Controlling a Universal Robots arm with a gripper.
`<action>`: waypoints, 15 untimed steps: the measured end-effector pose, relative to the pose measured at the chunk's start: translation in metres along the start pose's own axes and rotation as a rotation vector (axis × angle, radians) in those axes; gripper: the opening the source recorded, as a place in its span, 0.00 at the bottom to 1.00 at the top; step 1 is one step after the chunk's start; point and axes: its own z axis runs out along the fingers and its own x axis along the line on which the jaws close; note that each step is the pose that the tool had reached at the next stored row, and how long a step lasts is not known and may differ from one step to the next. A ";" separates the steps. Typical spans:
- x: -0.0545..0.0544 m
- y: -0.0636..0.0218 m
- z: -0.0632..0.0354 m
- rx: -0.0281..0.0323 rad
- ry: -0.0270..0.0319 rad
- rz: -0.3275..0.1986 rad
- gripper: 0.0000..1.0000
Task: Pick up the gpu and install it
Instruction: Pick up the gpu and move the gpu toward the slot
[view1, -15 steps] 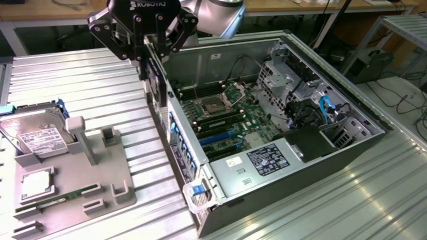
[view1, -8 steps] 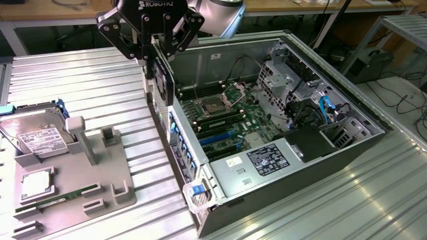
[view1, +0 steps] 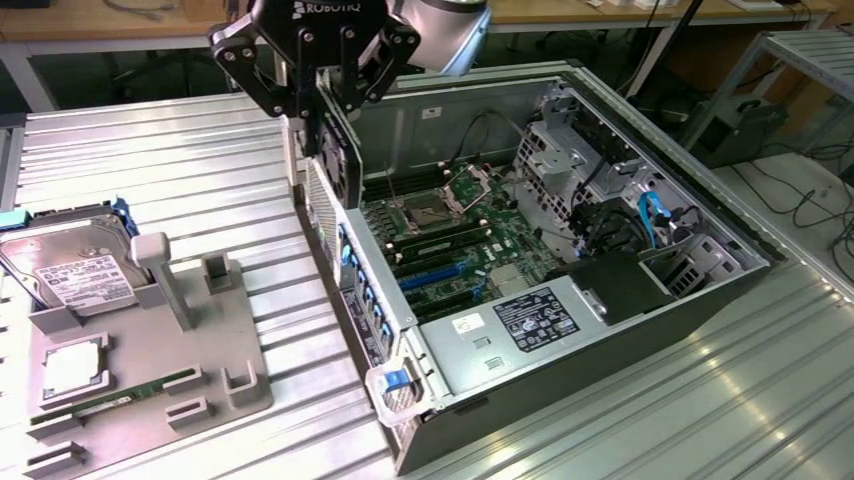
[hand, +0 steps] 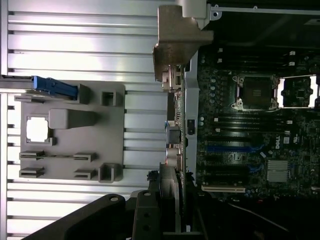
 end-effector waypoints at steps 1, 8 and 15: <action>-0.001 0.0000 0.0000 0.0000 0.0000 0.000 0.29; -0.011 -0.0004 0.0002 -0.0001 0.0002 -0.004 0.29; -0.018 -0.0006 0.0004 -0.0001 0.0002 -0.007 0.29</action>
